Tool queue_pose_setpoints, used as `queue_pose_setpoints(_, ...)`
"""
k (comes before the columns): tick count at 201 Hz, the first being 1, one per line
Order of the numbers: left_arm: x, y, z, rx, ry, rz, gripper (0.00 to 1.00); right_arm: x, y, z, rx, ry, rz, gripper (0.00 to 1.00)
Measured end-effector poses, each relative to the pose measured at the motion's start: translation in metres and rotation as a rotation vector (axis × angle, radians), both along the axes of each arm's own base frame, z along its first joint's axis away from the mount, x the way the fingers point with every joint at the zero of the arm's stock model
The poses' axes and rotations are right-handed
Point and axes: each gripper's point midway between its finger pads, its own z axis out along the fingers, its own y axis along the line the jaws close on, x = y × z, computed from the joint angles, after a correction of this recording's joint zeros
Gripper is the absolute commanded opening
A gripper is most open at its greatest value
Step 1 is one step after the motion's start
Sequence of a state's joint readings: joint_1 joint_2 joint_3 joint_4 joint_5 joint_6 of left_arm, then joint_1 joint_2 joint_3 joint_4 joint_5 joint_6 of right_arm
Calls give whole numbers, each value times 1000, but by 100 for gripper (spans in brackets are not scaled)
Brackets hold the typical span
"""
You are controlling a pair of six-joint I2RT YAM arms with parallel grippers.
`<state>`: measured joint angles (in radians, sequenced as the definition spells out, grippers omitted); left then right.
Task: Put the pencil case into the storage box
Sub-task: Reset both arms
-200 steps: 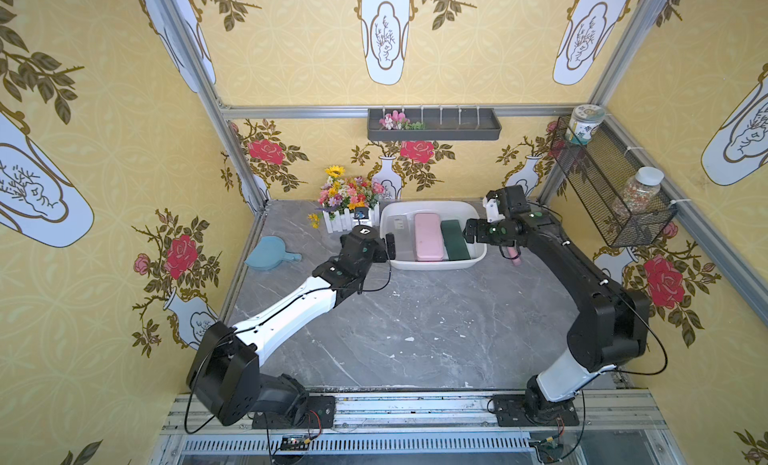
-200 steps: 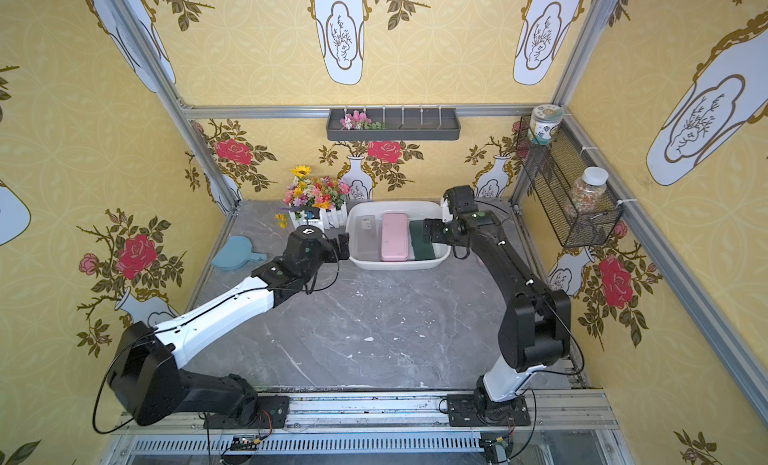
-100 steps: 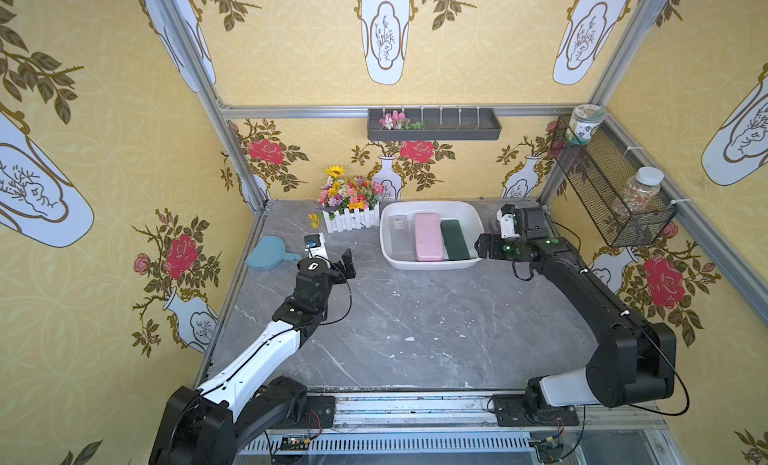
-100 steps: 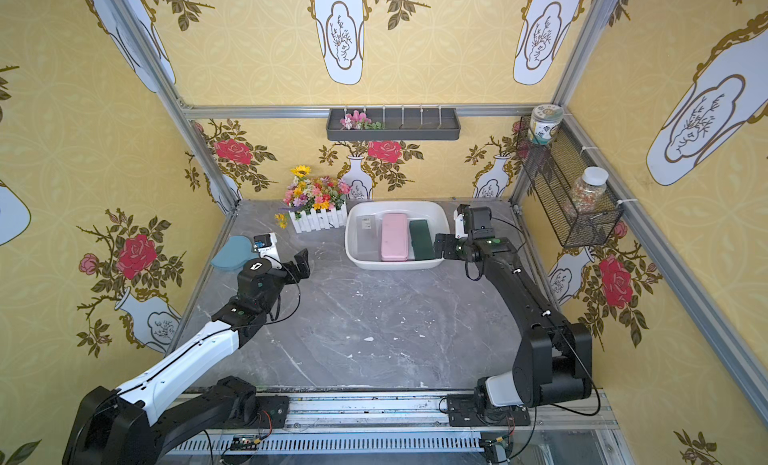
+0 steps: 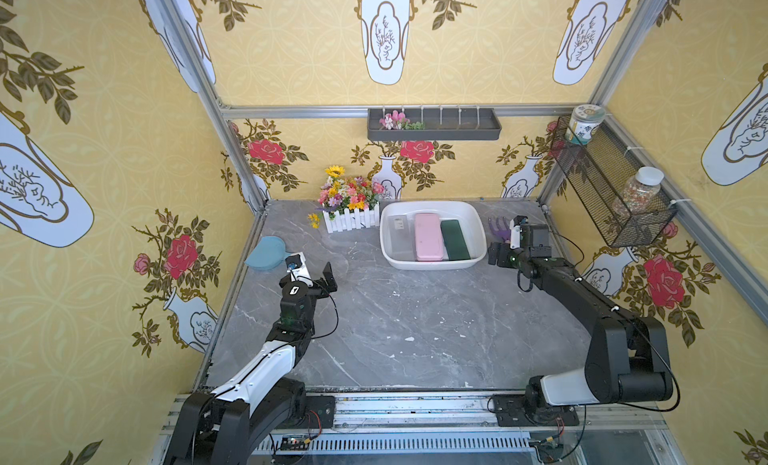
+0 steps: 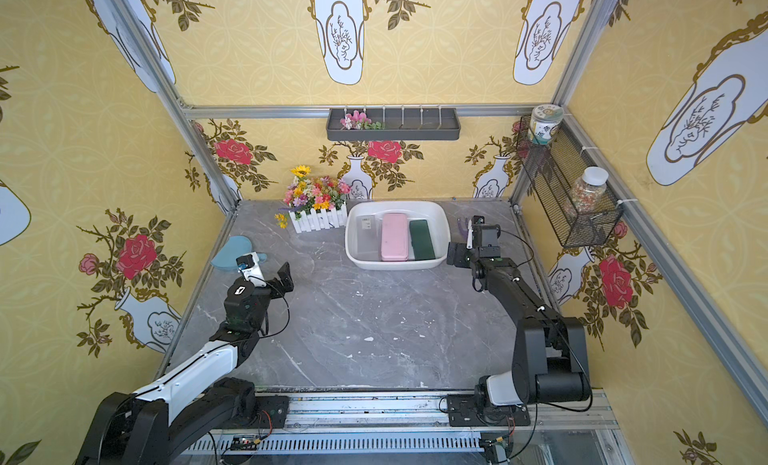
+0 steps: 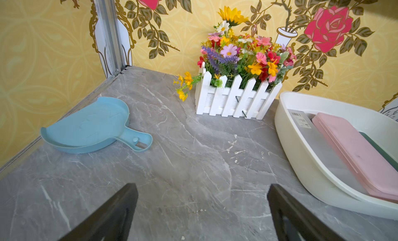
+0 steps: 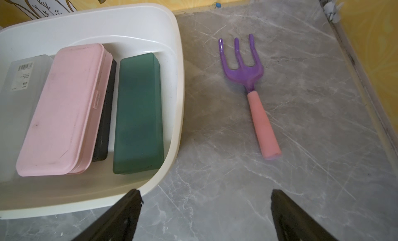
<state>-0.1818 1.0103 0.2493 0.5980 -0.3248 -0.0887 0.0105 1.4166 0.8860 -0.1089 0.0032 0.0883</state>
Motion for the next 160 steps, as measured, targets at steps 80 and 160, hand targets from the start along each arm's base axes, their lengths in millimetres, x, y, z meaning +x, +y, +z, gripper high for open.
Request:
queue_pose_setpoints(80, 6, 4, -3, -3, -16, -49, 100, -24, -11, -27, -77, -70, -3, 97)
queue_pose_setpoints(160, 1, 2, -23, -16, 22, -87, 100, -46, 3, -56, -90, -111, 17, 97)
